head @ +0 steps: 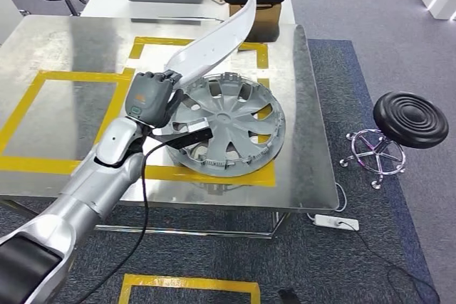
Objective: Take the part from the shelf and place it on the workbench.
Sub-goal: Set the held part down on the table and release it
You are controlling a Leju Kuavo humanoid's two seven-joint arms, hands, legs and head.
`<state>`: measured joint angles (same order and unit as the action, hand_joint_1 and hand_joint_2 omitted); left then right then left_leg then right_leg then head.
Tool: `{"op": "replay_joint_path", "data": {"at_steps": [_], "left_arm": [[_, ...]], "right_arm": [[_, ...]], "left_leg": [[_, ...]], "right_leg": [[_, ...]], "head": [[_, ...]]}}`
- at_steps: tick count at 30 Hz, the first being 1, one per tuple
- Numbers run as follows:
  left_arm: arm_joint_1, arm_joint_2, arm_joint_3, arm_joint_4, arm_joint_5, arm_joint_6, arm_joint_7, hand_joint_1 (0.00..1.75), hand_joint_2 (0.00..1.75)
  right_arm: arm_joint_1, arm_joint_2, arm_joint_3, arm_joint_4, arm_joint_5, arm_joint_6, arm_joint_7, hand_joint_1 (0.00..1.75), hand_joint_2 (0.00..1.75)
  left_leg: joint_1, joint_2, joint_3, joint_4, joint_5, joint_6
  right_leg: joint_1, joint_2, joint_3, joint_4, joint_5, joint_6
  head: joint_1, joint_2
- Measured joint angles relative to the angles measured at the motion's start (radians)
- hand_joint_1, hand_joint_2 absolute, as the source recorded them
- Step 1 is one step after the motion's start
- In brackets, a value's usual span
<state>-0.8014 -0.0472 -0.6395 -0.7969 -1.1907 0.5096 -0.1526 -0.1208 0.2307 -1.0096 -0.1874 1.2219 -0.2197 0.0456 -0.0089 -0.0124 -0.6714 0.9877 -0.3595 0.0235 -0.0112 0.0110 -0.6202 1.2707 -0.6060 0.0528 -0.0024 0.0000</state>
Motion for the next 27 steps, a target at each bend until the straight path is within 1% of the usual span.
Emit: {"op": "replay_joint_path", "data": {"at_steps": [1, 2, 3, 4, 5, 6, 7, 8, 9, 10, 11, 12, 13, 14, 15, 16, 17, 18, 19, 20, 21, 22, 23, 24, 25, 26, 27], "left_arm": [[0.004, 0.0, 0.0, 0.0, 0.0, 0.0, 0.0, 1.75, 1.75], [0.007, 0.001, 0.0, 0.0, -0.001, 0.0, 0.0, 1.75, 1.75], [0.01, 0.0, -0.001, 0.0, -0.001, 0.0, 0.0, 1.75, 1.75], [0.011, 0.0, -0.001, 0.0, -0.001, 0.0, 0.0, 1.75, 1.75], [0.011, 0.0, -0.001, 0.0, -0.001, 0.0, 0.0, 1.75, 1.75], [0.01, 0.0, -0.001, 0.001, -0.001, 0.0, 0.0, 1.75, 1.75], [0.01, 0.0, -0.001, 0.001, -0.001, 0.0, 0.0, 1.75, 1.75], [0.009, 0.0, -0.001, 0.001, 0.0, 0.0, 0.0, 1.75, 1.75], [0.008, -0.001, -0.001, 0.001, 0.0, 0.001, 0.0, 1.75, 1.75], [0.007, -0.001, 0.0, 0.001, 0.001, 0.003, 0.0, 1.75, 1.75], [0.006, -0.001, 0.0, 0.001, 0.002, 0.005, 0.0, 1.75, 1.75], [0.005, -0.001, 0.001, 0.0, 0.002, 0.007, 0.0, 1.75, 1.75], [0.004, -0.001, 0.001, 0.0, 0.002, 0.009, 0.0, 1.75, 1.75], [0.005, -0.001, 0.001, 0.0, 0.002, 0.011, 0.0, 1.75, 1.75], [0.007, 0.0, 0.001, 0.0, 0.002, 0.011, 0.0, 1.75, 1.75], [0.01, 0.001, 0.001, 0.0, 0.002, 0.011, 0.0, 1.75, 1.75], [0.014, 0.002, 0.001, 0.0, 0.002, 0.011, 0.0, 1.75, 1.75], [0.017, 0.003, 0.001, 0.0, 0.002, 0.011, 0.0, 1.75, 1.75], [0.019, 0.003, 0.001, 0.0, 0.002, 0.011, 0.0, 1.75, 1.75], [0.02, 0.004, 0.001, 0.0, 0.002, 0.011, 0.0, 1.75, 1.75], [0.019, 0.005, 0.001, 0.0, 0.003, 0.011, 0.0, 1.75, 1.75], [0.018, 0.005, 0.0, 0.001, 0.003, 0.011, 0.0, 1.75, 1.75], [0.018, 0.004, 0.0, 0.001, 0.004, 0.011, 0.0, 1.75, 1.75], [0.019, 0.004, 0.0, 0.001, 0.004, 0.011, 0.0, 1.75, 1.75], [0.02, 0.004, 0.0, 0.001, 0.004, 0.011, 0.0, 1.75, 1.75], [0.021, 0.004, 0.0, 0.001, 0.003, 0.011, 0.0, 1.75, 1.75], [0.021, 0.004, 0.0, 0.001, 0.002, 0.011, 0.0, 1.75, 1.75]], "right_arm": [[-0.001, 0.0, 0.0, 0.0, 0.0, 0.0, -0.001, 0.0, 1.75], [-0.003, 0.0, -0.001, 0.0, 0.0, 0.0, -0.002, 0.0, 1.75], [-0.004, 0.0, -0.001, 0.0, 0.0, 0.0, -0.002, 0.0, 1.75], [-0.004, 0.0, -0.001, 0.0, 0.0, 0.0, -0.002, 0.0, 1.75], [-0.003, 0.0, -0.001, 0.0, 0.0, 0.0, -0.002, 0.0, 1.75], [-0.002, 0.0, -0.001, 0.0, 0.0, 0.0, -0.002, 0.0, 1.75], [-0.002, 0.0, -0.001, 0.0, 0.0, 0.0, -0.002, 0.0, 1.75], [-0.002, 0.0, -0.002, 0.0, 0.0, 0.001, -0.002, 0.0, 1.75], [-0.003, 0.0, -0.002, 0.0, 0.0, 0.001, -0.002, 0.0, 1.75], [-0.005, 0.001, -0.002, 0.0, 0.001, 0.001, -0.002, 0.0, 1.75], [-0.005, 0.002, -0.002, 0.0, 0.002, 0.001, -0.002, 0.0, 1.75], [-0.006, 0.003, -0.002, 0.0, 0.003, 0.001, -0.001, 0.0, 1.75], [-0.005, 0.004, -0.002, 0.0, 0.004, 0.001, -0.001, 0.0, 1.75], [-0.005, 0.004, -0.002, 0.0, 0.004, 0.001, -0.001, 0.0, 1.75], [-0.004, 0.004, -0.002, 0.0, 0.004, 0.001, -0.001, 0.0, 1.75], [-0.003, 0.004, -0.002, 0.0, 0.004, 0.001, 0.0, 0.0, 1.75], [-0.002, 0.004, -0.002, 0.0, 0.005, 0.001, 0.0, 0.0, 1.75], [-0.002, 0.004, -0.002, 0.0, 0.006, 0.001, 0.0, 0.0, 1.75], [-0.001, 0.004, -0.002, 0.0, 0.007, 0.001, 0.001, 0.0, 1.75], [-0.001, 0.004, -0.002, 0.0, 0.008, 0.001, 0.001, 0.0, 1.75], [-0.001, 0.003, -0.002, 0.0, 0.008, 0.001, 0.002, 0.0, 1.75], [-0.002, 0.003, -0.002, 0.0, 0.009, 0.001, 0.002, 0.0, 1.75], [-0.001, 0.003, -0.002, 0.0, 0.009, 0.001, 0.003, 0.0, 1.75], [-0.001, 0.002, -0.002, 0.0, 0.009, 0.0, 0.003, 0.0, 1.75], [0.0, 0.001, -0.002, 0.0, 0.01, 0.0, 0.004, 0.0, 1.75], [0.001, 0.0, -0.002, -0.001, 0.01, 0.0, 0.004, 0.0, 1.75], [0.001, 0.0, -0.002, -0.001, 0.011, 0.0, 0.004, 0.0, 1.75]], "left_leg": [[-0.003, 0.0, 0.015, 0.0, -0.013, 0.003], [-0.007, -0.001, 0.033, 0.0, -0.027, 0.005], [-0.01, -0.002, 0.054, 0.0, -0.043, 0.007], [-0.013, -0.002, 0.077, 0.0, -0.059, 0.008], [-0.015, -0.002, 0.097, 0.0, -0.075, 0.008], [-0.018, -0.004, 0.114, 0.002, -0.091, 0.007], [-0.02, -0.005, 0.126, 0.004, -0.103, 0.005], [-0.021, -0.006, 0.133, 0.007, -0.112, 0.001], [-0.023, -0.007, 0.139, 0.01, -0.116, -0.003], [-0.024, -0.007, 0.14, 0.013, -0.118, -0.007], [-0.024, -0.006, 0.136, 0.027, -0.116, -0.012], [-0.023, -0.005, 0.12, 0.055, -0.118, -0.019], [-0.021, -0.004, 0.093, 0.1, -0.127, -0.027], [-0.016, -0.002, 0.056, 0.158, -0.146, -0.037], [-0.01, -0.002, 0.014, 0.215, -0.172, -0.044], [-0.004, -0.002, -0.023, 0.257, -0.194, -0.051], [0.002, -0.001, -0.049, 0.275, -0.199, -0.057], [0.008, -0.001, -0.058, 0.261, -0.178, -0.062], [0.014, 0.0, -0.053, 0.218, -0.134, -0.069], [0.022, 0.001, -0.036, 0.158, -0.077, -0.077], [0.028, 0.002, -0.019, 0.093, -0.035, -0.084], [0.032, 0.004, -0.005, 0.047, -0.013, -0.084], [0.033, 0.005, 0.0, 0.02, -0.004, -0.08], [0.032, 0.006, 0.002, 0.011, -0.01, -0.072], [0.032, 0.006, 0.001, 0.013, -0.009, -0.065], [0.034, 0.006, 0.0, 0.012, -0.005, -0.062], [0.036, 0.005, 0.0, 0.011, -0.004, -0.062]], "right_leg": [[0.003, -0.001, -0.038, 0.027, -0.036, -0.001], [0.006, -0.001, -0.063, 0.027, -0.06, -0.002], [0.009, -0.001, -0.075, 0.001, -0.058, -0.006], [0.011, -0.002, -0.076, -0.047, -0.024, -0.011], [0.015, -0.002, -0.072, -0.107, 0.046, -0.018], [0.019, -0.002, -0.071, -0.166, 0.124, -0.025], [0.022, -0.003, -0.067, -0.21, 0.187, -0.031], [0.026, -0.003, -0.064, -0.238, 0.23, -0.037], [0.027, -0.003, -0.06, -0.249, 0.241, -0.041], [0.025, -0.003, -0.05, -0.252, 0.241, -0.045], [0.022, -0.003, -0.042, -0.257, 0.24, -0.048], [0.018, -0.003, -0.034, -0.261, 0.238, -0.051], [0.014, -0.003, -0.026, -0.265, 0.234, -0.053], [0.01, -0.003, -0.021, -0.267, 0.229, -0.054], [0.007, -0.003, -0.017, -0.267, 0.223, -0.054], [0.004, -0.002, -0.012, -0.267, 0.217, -0.051], [0.0, -0.001, -0.006, -0.267, 0.21, -0.047], [-0.005, 0.0, 0.002, -0.266, 0.202, -0.042], [-0.01, 0.001, 0.012, -0.265, 0.193, -0.035], [-0.015, 0.001, 0.022, -0.263, 0.184, -0.028], [-0.017, 0.002, 0.03, -0.259, 0.175, -0.02], [-0.018, 0.001, 0.032, -0.254, 0.167, -0.012], [-0.017, 0.001, 0.033, -0.251, 0.16, -0.004], [-0.016, 0.001, 0.032, -0.252, 0.155, 0.003], [-0.016, 0.0, 0.031, -0.255, 0.151, 0.01], [-0.015, 0.0, 0.034, -0.259, 0.149, 0.014], [-0.015, 0.0, 0.037, -0.264, 0.15, 0.013]], "head": [[0.001, 0.0], [0.003, 0.0], [0.004, 0.0], [0.005, 0.0], [0.006, 0.0], [0.006, 0.0], [0.006, 0.0], [0.005, 0.0], [0.004, 0.0], [0.004, 0.0], [0.002, 0.0], [-0.001, 0.0], [-0.003, 0.0], [-0.007, 0.0], [-0.007, 0.0], [-0.007, 0.0], [-0.008, 0.0], [-0.008, 0.0], [-0.008, 0.0], [-0.008, 0.0], [-0.01, 0.0], [-0.012, 0.0], [-0.014, 0.0], [-0.016, 0.0], [-0.016, 0.0], [-0.014, 0.0], [-0.013, 0.0]]}}
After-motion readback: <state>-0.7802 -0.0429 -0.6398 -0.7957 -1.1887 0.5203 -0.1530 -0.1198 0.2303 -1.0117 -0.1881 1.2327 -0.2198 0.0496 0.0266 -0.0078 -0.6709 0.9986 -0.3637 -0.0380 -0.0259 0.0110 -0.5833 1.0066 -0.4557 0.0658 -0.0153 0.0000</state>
